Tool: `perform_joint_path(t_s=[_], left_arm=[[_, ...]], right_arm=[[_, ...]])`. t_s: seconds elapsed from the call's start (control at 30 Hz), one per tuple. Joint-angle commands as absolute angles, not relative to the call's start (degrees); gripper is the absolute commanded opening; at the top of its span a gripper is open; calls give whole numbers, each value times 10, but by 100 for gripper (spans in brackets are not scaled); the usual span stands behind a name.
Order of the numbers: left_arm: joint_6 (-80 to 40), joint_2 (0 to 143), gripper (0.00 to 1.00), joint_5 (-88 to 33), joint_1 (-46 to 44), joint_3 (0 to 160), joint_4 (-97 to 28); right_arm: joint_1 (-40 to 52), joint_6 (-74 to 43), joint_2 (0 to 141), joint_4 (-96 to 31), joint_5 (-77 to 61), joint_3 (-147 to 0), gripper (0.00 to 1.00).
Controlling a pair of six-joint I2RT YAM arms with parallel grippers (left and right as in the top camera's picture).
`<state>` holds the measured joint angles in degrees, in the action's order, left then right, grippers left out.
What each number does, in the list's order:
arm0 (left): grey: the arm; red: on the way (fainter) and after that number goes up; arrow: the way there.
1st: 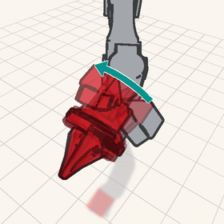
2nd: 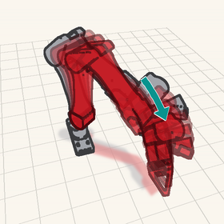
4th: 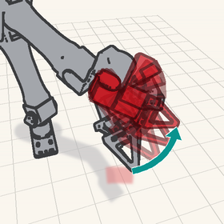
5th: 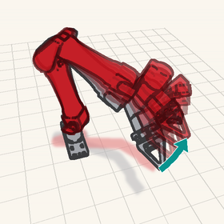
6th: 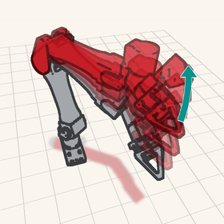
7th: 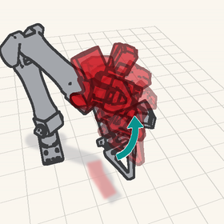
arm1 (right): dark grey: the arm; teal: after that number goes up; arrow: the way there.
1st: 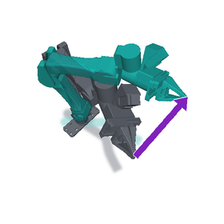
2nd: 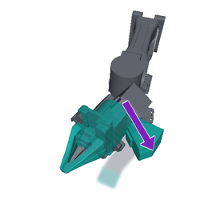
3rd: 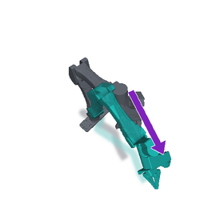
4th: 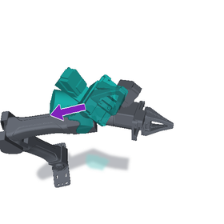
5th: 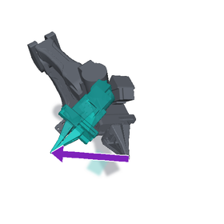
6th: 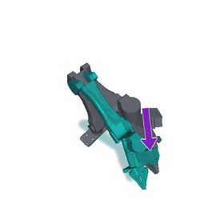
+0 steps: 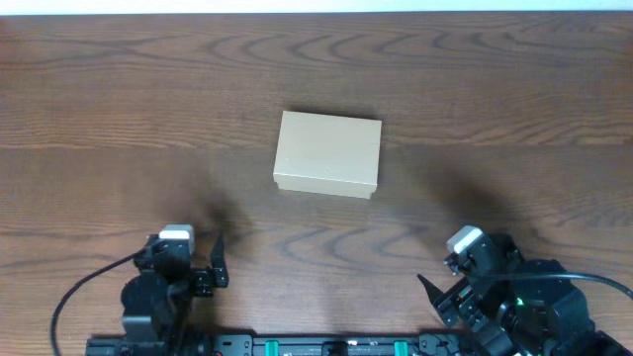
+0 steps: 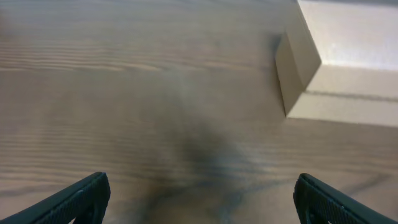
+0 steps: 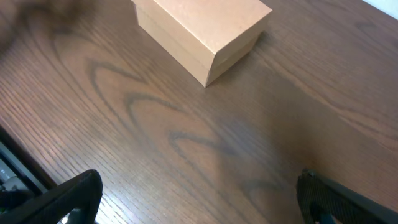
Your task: Pack container
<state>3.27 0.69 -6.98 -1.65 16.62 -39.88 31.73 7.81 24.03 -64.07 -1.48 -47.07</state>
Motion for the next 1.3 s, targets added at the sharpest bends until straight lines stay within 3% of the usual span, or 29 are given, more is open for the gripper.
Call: perform_joint_path(t_s=[0.0,0.27,1.1,1.27], left_arm=[[79,2,95,-101,-14,143,-387],[138,2,95,-100,-14,108,-387],[138,2,95,-64,-14,93,-390],[138,2,95,-64,-14,93,-390]], right_arm=[[314,82,240,-642,-11,-467,99],[314,82,240,-642,-11,-467,99],[313,83,239,-642,-10,-467,99],[276,84,239,-622,-10,-466,99]])
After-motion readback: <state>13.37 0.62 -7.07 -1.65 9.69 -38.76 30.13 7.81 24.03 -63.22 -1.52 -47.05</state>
